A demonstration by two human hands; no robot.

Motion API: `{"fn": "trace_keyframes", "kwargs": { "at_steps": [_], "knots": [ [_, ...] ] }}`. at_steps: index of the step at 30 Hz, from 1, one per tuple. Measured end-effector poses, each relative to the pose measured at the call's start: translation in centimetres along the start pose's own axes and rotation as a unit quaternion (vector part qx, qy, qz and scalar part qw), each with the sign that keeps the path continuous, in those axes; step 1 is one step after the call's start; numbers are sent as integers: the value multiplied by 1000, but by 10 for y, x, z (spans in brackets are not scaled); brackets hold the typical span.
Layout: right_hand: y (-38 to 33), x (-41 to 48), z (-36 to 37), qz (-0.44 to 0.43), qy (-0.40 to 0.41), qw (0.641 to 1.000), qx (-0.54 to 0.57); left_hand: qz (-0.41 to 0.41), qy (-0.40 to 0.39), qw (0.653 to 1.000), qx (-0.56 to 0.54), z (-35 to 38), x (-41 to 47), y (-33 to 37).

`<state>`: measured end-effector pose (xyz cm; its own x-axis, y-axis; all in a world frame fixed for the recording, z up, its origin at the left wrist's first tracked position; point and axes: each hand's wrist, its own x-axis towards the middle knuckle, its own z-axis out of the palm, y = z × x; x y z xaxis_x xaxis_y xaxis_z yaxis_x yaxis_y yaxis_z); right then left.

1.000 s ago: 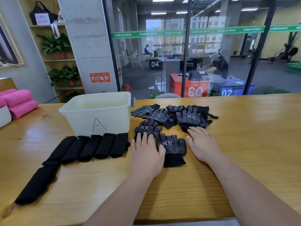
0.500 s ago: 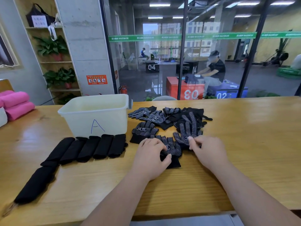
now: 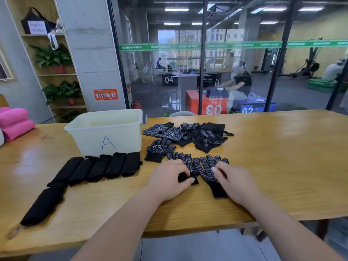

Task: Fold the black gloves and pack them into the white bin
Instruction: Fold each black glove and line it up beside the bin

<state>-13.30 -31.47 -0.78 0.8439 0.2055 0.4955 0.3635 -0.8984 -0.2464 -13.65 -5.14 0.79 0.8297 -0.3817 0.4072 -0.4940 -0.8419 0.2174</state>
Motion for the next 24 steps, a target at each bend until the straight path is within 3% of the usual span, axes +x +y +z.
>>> {"fn": "trace_keyframes", "kwargs": {
  "at_steps": [4, 13, 24],
  "knots": [
    [-1, -1, 0, 0, -23, 999, 26, -9, -87, 996, -27, -15, -6, -5],
    [-6, -2, -8, 34, -17, 993, 113, -4, -40, 999, 27, -24, -20, 7],
    [-9, -3, -14, 48, -16, 987, 155, -80, 40, 984, -153, -135, 31, 32]
  ]
}}
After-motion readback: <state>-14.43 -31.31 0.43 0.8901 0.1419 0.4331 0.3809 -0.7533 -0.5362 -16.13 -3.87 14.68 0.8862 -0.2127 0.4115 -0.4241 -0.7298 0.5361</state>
